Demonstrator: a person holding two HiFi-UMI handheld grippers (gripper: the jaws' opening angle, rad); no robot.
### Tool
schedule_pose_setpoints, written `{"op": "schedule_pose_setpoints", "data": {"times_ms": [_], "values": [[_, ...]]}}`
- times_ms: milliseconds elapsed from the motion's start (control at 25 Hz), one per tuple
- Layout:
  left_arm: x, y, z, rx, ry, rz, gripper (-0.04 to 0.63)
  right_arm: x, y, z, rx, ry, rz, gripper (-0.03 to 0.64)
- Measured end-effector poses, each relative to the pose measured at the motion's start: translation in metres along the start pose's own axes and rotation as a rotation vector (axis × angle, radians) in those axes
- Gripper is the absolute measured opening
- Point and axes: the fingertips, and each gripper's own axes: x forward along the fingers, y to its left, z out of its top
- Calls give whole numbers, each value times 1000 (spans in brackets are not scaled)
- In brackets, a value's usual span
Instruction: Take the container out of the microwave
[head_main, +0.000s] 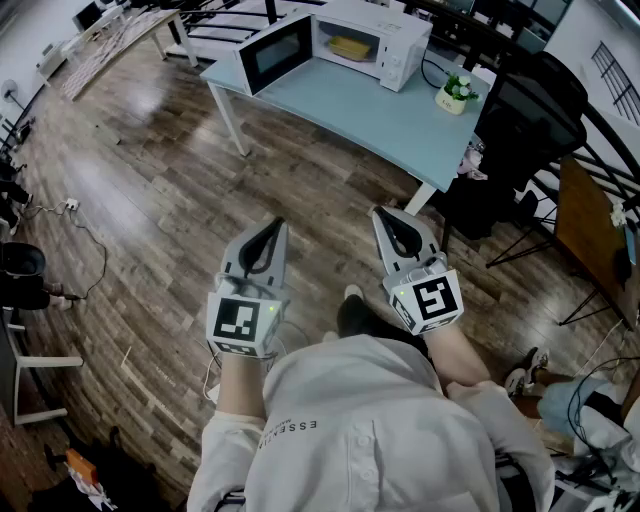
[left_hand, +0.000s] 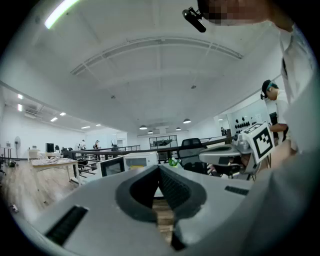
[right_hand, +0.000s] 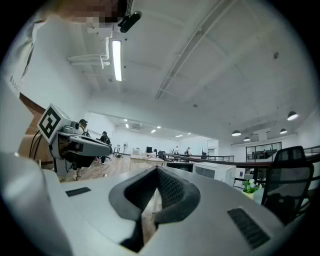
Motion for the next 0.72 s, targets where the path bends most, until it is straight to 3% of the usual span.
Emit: {"op": "schedule_pose_setpoints", "data": {"times_ms": [360, 560, 720], "values": [[0, -2, 3, 10, -13, -10, 2, -2, -3, 0, 9, -1, -27, 14], [0, 2, 3, 0, -26, -13, 2, 0, 6, 0, 13, 2, 15, 14], [0, 4, 1, -6, -25, -13, 2, 6, 9, -9, -43, 63, 18, 17]]}}
